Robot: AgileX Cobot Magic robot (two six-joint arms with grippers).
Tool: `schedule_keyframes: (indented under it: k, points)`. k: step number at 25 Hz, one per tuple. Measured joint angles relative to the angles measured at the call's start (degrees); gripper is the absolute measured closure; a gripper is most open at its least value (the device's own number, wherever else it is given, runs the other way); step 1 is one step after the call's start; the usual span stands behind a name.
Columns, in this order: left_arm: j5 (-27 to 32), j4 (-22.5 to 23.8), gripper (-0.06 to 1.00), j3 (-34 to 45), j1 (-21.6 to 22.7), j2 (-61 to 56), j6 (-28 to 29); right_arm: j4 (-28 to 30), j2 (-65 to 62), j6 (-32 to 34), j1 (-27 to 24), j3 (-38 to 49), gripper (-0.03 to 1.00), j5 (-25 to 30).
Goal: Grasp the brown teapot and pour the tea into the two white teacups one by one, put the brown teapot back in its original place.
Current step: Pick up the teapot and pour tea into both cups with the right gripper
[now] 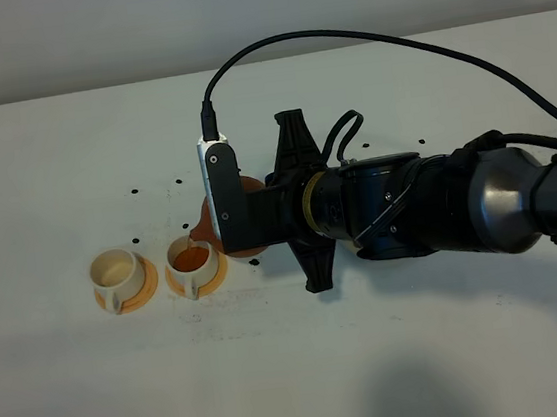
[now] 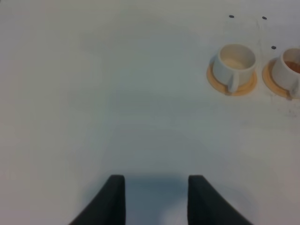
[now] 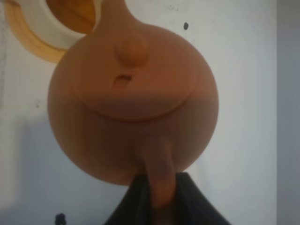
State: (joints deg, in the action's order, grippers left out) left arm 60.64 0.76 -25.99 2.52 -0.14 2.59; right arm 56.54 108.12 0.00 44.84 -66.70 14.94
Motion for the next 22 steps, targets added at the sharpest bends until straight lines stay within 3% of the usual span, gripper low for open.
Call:
schedule_keyframes:
  k: [22]
  points:
    - [0.0,0.0,0.62,0.0,0.0,0.0,0.0,1.8,0.0,-2.2,0.4,0.0,0.86,0.0]
